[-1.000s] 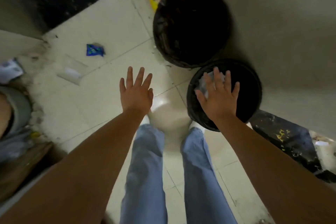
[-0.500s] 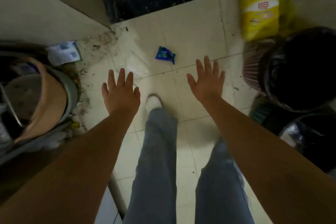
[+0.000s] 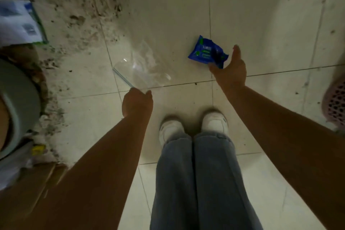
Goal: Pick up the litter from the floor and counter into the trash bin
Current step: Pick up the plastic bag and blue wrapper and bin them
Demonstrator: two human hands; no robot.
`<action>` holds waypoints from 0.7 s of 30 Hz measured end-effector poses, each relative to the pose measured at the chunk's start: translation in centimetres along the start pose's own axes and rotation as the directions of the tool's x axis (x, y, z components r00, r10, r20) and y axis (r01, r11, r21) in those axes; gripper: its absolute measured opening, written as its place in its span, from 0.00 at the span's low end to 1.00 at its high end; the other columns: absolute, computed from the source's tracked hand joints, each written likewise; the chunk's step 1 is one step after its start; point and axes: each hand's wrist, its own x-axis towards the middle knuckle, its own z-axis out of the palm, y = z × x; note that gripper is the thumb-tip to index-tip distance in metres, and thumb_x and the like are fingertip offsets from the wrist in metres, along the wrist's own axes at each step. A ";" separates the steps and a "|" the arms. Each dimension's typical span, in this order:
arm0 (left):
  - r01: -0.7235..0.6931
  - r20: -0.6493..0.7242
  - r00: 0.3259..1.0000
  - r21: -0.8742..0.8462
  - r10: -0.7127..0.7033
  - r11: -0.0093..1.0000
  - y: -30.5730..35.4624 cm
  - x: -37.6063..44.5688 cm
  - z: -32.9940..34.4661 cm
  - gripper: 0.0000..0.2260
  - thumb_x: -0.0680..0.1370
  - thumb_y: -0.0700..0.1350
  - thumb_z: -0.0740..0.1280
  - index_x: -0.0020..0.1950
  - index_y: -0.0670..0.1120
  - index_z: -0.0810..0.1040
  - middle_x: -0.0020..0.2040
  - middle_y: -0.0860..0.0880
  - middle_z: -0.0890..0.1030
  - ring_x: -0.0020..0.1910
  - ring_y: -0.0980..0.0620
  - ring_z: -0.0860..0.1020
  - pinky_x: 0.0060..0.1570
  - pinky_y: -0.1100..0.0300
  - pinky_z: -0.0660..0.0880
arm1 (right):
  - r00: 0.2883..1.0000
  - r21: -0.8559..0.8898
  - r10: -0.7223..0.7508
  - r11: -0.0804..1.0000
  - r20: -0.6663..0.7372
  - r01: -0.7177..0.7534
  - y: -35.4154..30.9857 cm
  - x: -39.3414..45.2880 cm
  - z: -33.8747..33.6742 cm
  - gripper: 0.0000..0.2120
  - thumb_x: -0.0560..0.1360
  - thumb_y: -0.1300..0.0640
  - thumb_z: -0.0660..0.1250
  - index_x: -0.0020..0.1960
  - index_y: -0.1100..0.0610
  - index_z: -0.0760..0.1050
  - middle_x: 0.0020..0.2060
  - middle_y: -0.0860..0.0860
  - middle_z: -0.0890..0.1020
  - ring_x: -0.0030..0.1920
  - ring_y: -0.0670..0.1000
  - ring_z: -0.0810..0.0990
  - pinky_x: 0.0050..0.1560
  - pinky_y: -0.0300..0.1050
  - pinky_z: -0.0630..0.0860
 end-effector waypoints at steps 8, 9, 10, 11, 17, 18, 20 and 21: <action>0.232 0.052 0.973 -0.294 -0.227 0.927 -1.2 7.1 4.4 0.16 0.79 0.42 0.61 0.64 0.35 0.74 0.64 0.37 0.77 0.64 0.40 0.75 0.37 0.63 0.73 | 0.980 -0.052 0.130 0.989 -0.148 -0.139 2.6 4.3 2.8 0.15 0.74 0.53 0.64 0.58 0.59 0.74 0.55 0.57 0.81 0.56 0.58 0.78 0.65 0.53 0.69; 0.213 0.042 0.977 -0.310 -0.211 0.926 -1.3 7.4 5.0 0.16 0.79 0.41 0.61 0.65 0.36 0.74 0.64 0.38 0.77 0.64 0.41 0.76 0.32 0.66 0.68 | 0.982 -0.076 0.114 0.989 -0.148 -0.127 2.8 4.3 2.8 0.15 0.74 0.53 0.64 0.57 0.59 0.75 0.54 0.57 0.81 0.56 0.58 0.78 0.64 0.52 0.69; 0.255 0.075 0.966 -0.408 -0.246 0.877 -0.6 6.7 5.0 0.16 0.79 0.40 0.62 0.66 0.38 0.73 0.64 0.40 0.78 0.63 0.43 0.76 0.32 0.66 0.67 | 0.984 -0.099 0.099 0.989 -0.145 -0.114 3.1 4.2 2.8 0.14 0.75 0.53 0.64 0.57 0.59 0.75 0.54 0.57 0.82 0.55 0.58 0.78 0.62 0.52 0.70; 0.297 0.088 0.954 -0.433 -0.288 0.851 -0.3 6.5 4.9 0.18 0.79 0.41 0.63 0.68 0.40 0.70 0.63 0.43 0.77 0.62 0.45 0.77 0.36 0.64 0.69 | 0.986 -0.112 0.090 0.988 -0.138 -0.105 3.5 4.0 2.6 0.14 0.75 0.53 0.64 0.56 0.60 0.75 0.53 0.58 0.82 0.55 0.58 0.78 0.61 0.51 0.71; 0.268 0.077 0.962 -0.475 -0.263 0.838 1.0 5.1 5.1 0.28 0.75 0.57 0.67 0.63 0.35 0.72 0.53 0.42 0.79 0.55 0.45 0.79 0.54 0.57 0.75 | 0.996 -0.158 0.048 0.986 -0.079 -0.060 4.6 2.4 2.0 0.14 0.76 0.54 0.63 0.56 0.62 0.75 0.53 0.59 0.81 0.55 0.59 0.78 0.58 0.50 0.72; 0.236 0.067 0.970 -0.480 -0.233 0.845 1.2 5.2 5.4 0.25 0.76 0.54 0.67 0.63 0.35 0.73 0.55 0.41 0.79 0.56 0.45 0.79 0.55 0.57 0.75 | 0.997 -0.147 0.030 0.988 -0.074 -0.040 4.8 2.4 2.1 0.14 0.76 0.54 0.63 0.55 0.63 0.75 0.53 0.60 0.82 0.54 0.59 0.79 0.57 0.50 0.73; 0.207 0.053 0.977 -0.496 -0.208 0.843 1.6 5.8 5.9 0.19 0.78 0.47 0.64 0.64 0.36 0.74 0.62 0.40 0.78 0.61 0.42 0.77 0.59 0.54 0.75 | 0.998 -0.099 0.003 0.995 -0.067 -0.010 5.3 2.4 2.6 0.13 0.76 0.54 0.63 0.54 0.63 0.76 0.51 0.60 0.82 0.53 0.59 0.79 0.55 0.50 0.74; 0.186 0.035 0.980 -0.492 -0.194 0.851 1.9 6.0 6.1 0.18 0.79 0.45 0.63 0.65 0.36 0.73 0.64 0.39 0.77 0.63 0.42 0.76 0.60 0.53 0.75 | 0.998 -0.077 -0.013 0.997 -0.065 0.008 5.5 2.4 2.7 0.13 0.76 0.54 0.63 0.54 0.63 0.76 0.51 0.60 0.82 0.53 0.59 0.79 0.54 0.51 0.74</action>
